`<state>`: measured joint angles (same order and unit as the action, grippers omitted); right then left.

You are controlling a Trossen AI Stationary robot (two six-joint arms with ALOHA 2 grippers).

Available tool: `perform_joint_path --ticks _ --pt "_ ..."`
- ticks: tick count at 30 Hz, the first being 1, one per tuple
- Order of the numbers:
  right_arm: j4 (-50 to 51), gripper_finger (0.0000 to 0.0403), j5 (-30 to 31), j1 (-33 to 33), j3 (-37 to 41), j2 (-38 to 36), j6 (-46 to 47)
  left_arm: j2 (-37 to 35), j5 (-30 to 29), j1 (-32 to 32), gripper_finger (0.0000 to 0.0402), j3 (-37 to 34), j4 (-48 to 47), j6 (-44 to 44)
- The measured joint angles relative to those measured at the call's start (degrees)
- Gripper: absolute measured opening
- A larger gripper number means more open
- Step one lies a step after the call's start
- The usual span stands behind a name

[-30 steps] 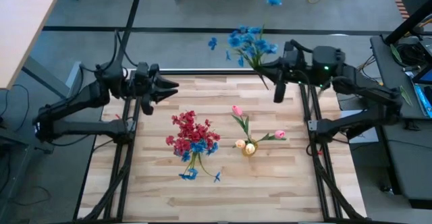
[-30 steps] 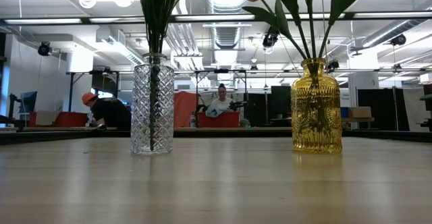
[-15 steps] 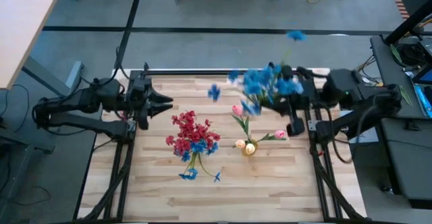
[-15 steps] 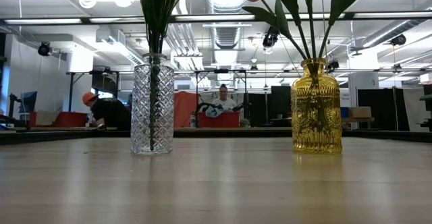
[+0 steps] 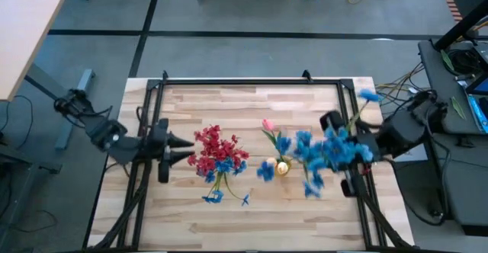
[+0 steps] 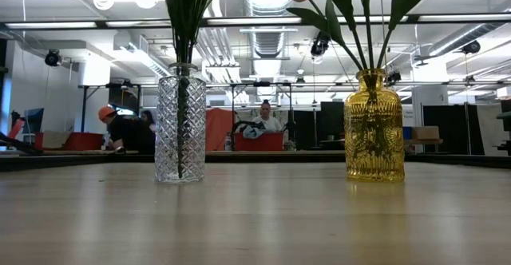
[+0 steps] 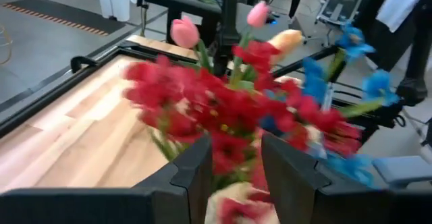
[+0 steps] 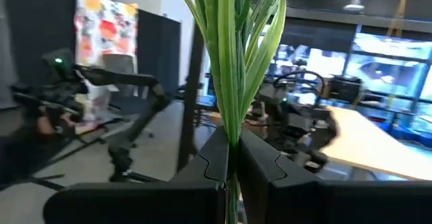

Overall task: Sort flowers into vase by color
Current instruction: Put the blue flower into the transparent vase

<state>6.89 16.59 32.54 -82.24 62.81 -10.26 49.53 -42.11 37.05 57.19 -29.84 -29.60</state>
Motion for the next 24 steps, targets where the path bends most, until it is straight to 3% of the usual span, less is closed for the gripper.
perform_joint_path --ticks 3,8,18,24 --pt "-2.47 0.0013 0.18 3.03 0.14 1.58 0.2 0.97 -3.77 4.32 0.0114 -0.02 -0.39 -2.17" --pt "-5.14 0.0013 0.8 7.53 0.27 5.24 1.89 1.85 -2.68 9.19 0.0114 -0.02 -1.29 -6.82" --pt "-12.78 0.0013 17.15 17.64 1.04 12.36 1.33 10.2 -2.36 14.42 0.0114 -0.02 -2.3 -9.32" --pt "-24.98 0.0013 18.54 19.55 6.72 15.73 -0.99 18.44 -2.34 14.91 0.0114 -0.02 -2.33 -10.02"
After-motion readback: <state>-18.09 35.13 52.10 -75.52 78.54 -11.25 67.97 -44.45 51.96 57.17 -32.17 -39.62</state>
